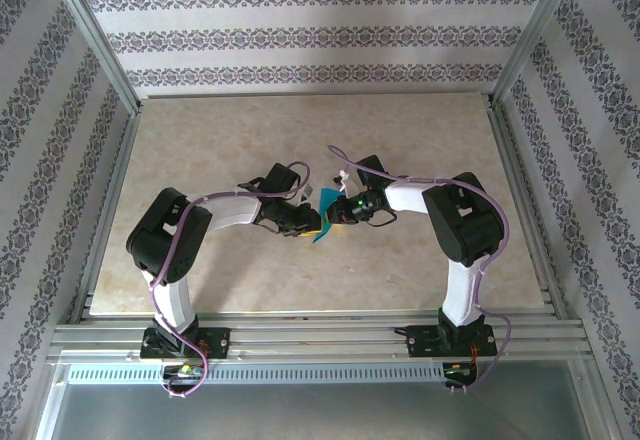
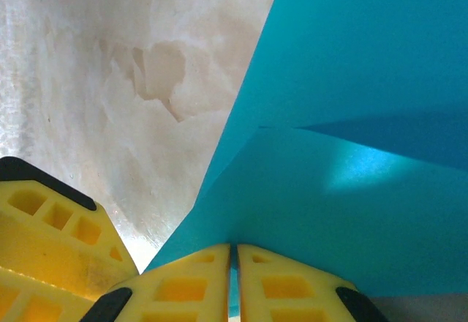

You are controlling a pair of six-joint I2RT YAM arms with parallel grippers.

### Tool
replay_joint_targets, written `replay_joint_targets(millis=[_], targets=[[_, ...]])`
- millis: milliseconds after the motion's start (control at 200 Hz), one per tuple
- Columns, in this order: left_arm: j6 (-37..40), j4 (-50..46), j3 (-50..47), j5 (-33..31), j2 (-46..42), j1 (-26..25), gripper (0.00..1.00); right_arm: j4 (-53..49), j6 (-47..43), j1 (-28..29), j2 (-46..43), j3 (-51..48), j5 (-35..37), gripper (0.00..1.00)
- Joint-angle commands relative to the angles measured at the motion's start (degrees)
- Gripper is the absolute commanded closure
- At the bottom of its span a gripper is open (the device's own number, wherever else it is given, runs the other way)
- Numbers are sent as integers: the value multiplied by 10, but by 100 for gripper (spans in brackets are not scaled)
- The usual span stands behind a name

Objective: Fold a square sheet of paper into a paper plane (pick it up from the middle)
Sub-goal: Fold the wing for the fifth time at the center of the table.

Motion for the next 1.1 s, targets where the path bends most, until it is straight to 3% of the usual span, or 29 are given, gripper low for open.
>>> replay_joint_targets(millis=[0, 295, 570, 849, 1094], targets=[[-6, -6, 11, 14, -9, -11, 79, -7, 5, 1, 18, 8, 9, 87], [0, -22, 9, -1, 0, -17, 88, -8, 11, -2, 16, 9, 10, 87], [-2, -29, 10, -12, 11, -22, 88, -4, 27, -3, 12, 5, 2, 83], [-2, -38, 5, -28, 16, -26, 88, 16, 100, -2, -2, -3, 0, 75], [0, -42, 1, -35, 17, -27, 88, 15, 131, -2, -6, -4, 12, 75]])
